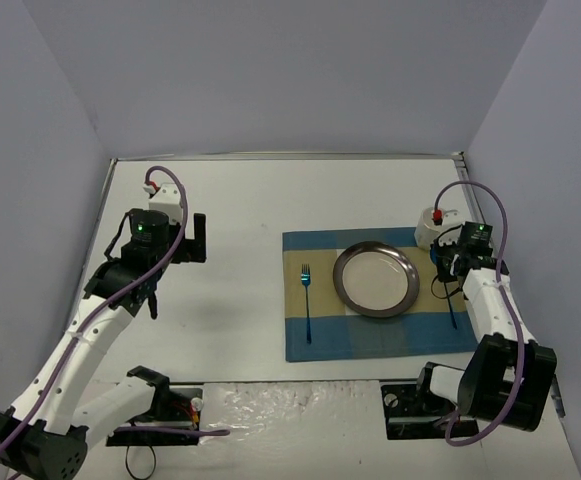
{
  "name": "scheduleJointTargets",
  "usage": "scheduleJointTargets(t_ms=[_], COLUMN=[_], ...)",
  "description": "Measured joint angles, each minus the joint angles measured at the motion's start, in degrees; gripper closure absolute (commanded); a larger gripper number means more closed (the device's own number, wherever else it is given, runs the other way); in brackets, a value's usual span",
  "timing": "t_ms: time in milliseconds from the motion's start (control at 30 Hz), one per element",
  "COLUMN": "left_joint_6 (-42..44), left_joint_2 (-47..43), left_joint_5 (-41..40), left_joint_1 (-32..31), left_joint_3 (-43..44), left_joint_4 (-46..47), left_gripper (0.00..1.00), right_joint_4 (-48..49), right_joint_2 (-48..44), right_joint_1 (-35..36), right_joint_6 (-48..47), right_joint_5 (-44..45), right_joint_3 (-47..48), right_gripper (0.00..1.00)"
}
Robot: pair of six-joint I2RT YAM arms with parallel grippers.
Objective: Set the dinner table for one person
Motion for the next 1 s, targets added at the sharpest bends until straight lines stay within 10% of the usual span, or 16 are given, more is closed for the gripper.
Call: scheduleJointTargets(t_ms=[1000], left_joint_6=[0.0], left_joint_2=[2.5], left_joint_5=[1.5], left_joint_1=[1.1], left_joint_3=[-0.1], left_joint_4=[0.0], left_gripper=[0.03], right_joint_4=[4.5], right_joint_2=[11.8], right_joint_1=[-3.0], right_joint_6=[0.4], right_joint_5=[-0.1], right_joint_3=[-0.1], right_gripper=[0.95])
